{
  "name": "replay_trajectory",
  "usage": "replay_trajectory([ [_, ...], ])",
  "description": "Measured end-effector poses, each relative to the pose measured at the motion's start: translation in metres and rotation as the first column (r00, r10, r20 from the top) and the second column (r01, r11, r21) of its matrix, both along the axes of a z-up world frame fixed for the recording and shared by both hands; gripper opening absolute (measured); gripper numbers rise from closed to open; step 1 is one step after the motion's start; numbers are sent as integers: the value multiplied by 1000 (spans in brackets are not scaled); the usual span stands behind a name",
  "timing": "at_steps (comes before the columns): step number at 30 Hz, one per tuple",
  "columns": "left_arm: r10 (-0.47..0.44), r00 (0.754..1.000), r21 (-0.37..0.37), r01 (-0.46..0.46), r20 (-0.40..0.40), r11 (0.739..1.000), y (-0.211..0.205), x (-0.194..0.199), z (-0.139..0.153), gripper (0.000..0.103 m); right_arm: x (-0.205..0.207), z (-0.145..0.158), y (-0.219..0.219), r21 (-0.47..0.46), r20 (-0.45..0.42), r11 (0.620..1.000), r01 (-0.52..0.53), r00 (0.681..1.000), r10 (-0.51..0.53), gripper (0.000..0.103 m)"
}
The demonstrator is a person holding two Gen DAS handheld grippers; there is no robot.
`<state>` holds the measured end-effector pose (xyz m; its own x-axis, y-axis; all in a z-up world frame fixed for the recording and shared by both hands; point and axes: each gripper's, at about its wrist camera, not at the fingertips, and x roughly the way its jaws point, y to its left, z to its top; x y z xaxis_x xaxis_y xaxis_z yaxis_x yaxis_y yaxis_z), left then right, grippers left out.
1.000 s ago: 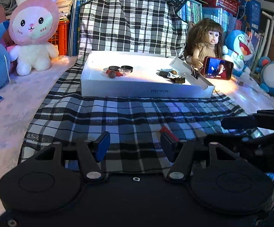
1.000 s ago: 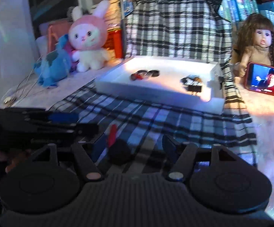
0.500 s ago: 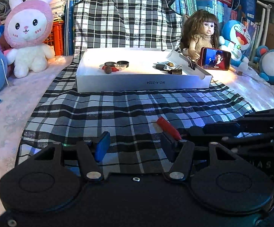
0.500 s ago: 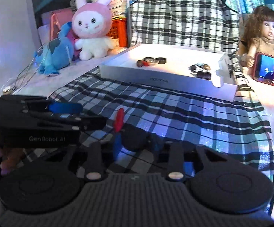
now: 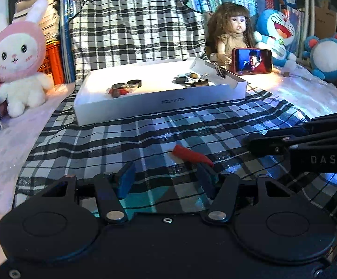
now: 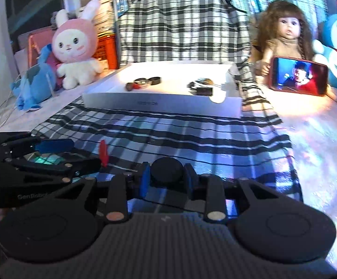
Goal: Organize rigid objects
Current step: 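Grasp the black round cap with the right tool while the left tool grasps the red stick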
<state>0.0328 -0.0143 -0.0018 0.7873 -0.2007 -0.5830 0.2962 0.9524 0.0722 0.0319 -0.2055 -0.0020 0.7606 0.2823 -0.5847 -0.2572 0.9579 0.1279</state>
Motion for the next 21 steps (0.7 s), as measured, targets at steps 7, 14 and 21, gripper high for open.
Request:
replay_trajectory([
  [7,0,1000,-10,0,5,1000,-8,2,-1,57,-6,-8,2,-37,46,999,25,999,-23,40],
  [14,12,1000,-55,-12,-2,998,-11,3,0,57,-11,-10,6,-69,82,997,29,996,-23,42],
  [21,37,999,-93,-37,-3,995,-16,2,-2,57,-12,-11,3,-48,86,998,37,996,-33,42],
])
